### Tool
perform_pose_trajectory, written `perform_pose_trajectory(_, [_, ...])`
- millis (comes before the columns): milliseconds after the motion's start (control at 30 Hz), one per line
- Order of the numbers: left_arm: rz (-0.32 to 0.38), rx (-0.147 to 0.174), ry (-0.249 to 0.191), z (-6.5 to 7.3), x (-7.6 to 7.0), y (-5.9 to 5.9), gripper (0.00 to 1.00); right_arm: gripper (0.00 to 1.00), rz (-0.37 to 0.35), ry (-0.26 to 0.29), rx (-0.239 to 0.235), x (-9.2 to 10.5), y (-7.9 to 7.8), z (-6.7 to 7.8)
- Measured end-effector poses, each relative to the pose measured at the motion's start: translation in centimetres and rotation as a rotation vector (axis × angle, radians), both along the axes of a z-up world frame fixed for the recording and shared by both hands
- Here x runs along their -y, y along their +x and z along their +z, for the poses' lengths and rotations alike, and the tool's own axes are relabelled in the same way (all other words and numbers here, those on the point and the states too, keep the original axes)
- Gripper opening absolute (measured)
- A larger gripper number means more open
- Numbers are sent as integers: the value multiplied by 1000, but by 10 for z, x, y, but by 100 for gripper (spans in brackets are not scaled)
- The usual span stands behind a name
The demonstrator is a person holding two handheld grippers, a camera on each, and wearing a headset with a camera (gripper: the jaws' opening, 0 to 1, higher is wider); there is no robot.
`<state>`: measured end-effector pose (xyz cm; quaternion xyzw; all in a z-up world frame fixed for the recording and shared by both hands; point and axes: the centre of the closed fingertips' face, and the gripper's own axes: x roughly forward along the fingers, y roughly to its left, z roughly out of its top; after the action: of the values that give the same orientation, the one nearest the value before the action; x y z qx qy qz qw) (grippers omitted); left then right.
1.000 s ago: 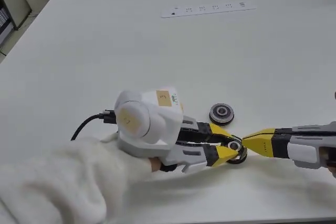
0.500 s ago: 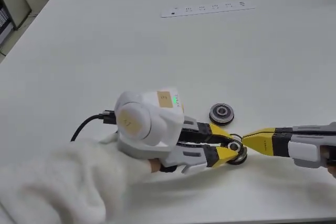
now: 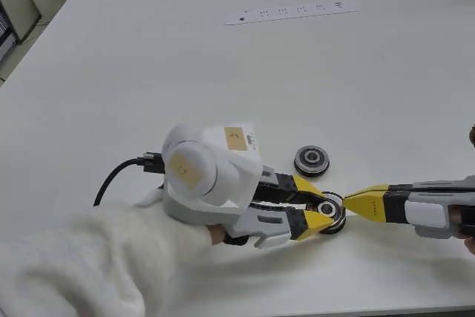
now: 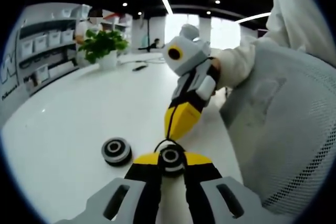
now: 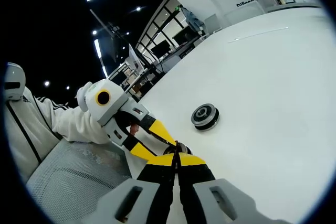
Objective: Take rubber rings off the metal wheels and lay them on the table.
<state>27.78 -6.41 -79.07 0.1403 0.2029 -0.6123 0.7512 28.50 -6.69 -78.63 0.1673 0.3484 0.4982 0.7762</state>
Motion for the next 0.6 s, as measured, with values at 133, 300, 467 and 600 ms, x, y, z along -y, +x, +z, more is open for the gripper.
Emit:
perform_pose_trajectory(133, [0,-10,-20,7,1,0,19,0,-1,1,1,1,1,0])
perform_pose_trajectory(300, [12,0,-44,17,2,3,21,0,-1,1,3,1,1,1])
perform_pose_trajectory(467, [14,17,-59,25,1,4,28,0,-5,2,9,2,1,3])
perform_pose_trajectory(600, [6,42,-69,35,1,2,34,0,-24,7,15,6,3,6])
